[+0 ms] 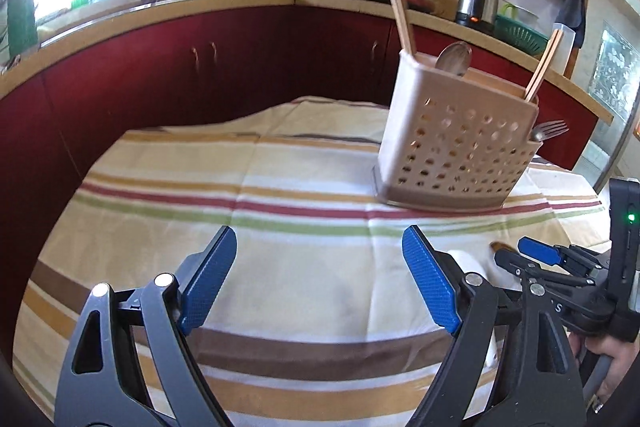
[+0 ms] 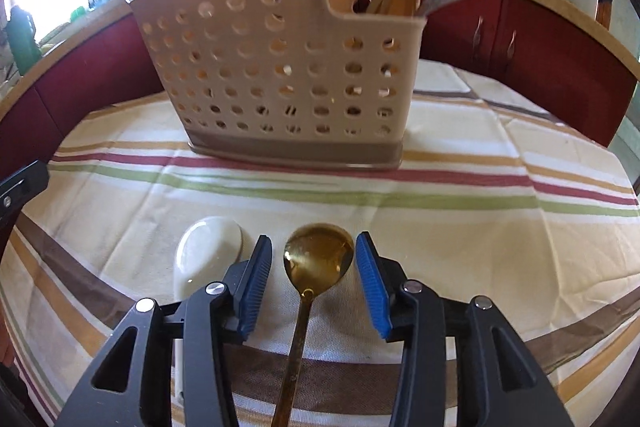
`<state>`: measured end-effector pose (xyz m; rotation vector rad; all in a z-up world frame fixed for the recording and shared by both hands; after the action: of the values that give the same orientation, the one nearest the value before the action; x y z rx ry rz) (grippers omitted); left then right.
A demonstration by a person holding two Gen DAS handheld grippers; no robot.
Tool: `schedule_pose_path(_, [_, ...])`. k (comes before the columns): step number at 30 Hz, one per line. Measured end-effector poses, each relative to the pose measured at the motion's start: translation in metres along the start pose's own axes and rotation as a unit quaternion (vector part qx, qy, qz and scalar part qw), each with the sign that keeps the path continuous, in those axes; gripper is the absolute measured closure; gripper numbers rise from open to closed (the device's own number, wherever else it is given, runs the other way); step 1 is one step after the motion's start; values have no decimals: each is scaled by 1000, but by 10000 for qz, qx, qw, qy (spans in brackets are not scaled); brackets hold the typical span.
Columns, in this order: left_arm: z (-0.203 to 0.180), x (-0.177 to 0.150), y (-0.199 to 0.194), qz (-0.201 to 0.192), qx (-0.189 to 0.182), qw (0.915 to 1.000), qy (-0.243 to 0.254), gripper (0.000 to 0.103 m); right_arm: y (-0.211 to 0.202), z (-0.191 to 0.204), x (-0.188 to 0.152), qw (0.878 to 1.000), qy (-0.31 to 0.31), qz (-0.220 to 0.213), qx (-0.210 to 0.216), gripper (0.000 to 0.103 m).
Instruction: Organize utensils
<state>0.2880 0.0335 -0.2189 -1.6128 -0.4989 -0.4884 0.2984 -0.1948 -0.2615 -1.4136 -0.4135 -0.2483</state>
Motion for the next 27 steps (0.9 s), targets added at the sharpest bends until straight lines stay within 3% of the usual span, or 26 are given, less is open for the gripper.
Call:
schedule_pose_path(5, [0,-3,5,91,-60,9999,-11,20,3,-1,1,9999,34,75,-96,58])
schedule_pose_path(7, [-3,-4,6,112,-87,9999,19,20,2,-2,0,9999,30,80,-100,65])
schedule_pose_path(14, [-20,-8,12,229,-222,9994,114,20,-8,-6,-3,10000,35,15,2,65])
schedule_pose_path(27, [-86,-13,37,651,-613,9949,459,20,-31,-37,-13,9999,54,-144,65,66])
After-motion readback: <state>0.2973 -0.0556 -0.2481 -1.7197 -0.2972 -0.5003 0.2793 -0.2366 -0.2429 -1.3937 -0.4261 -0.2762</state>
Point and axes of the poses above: each gripper's, at about its wrist camera, not at the fingertips, and y roughly the way its jaws point, z to its left, x to its top, the point moved 3 cm from there along y, roughly the way its jaws point, and after that the axes turned 14 degrees about z, right-handed, at the moved point
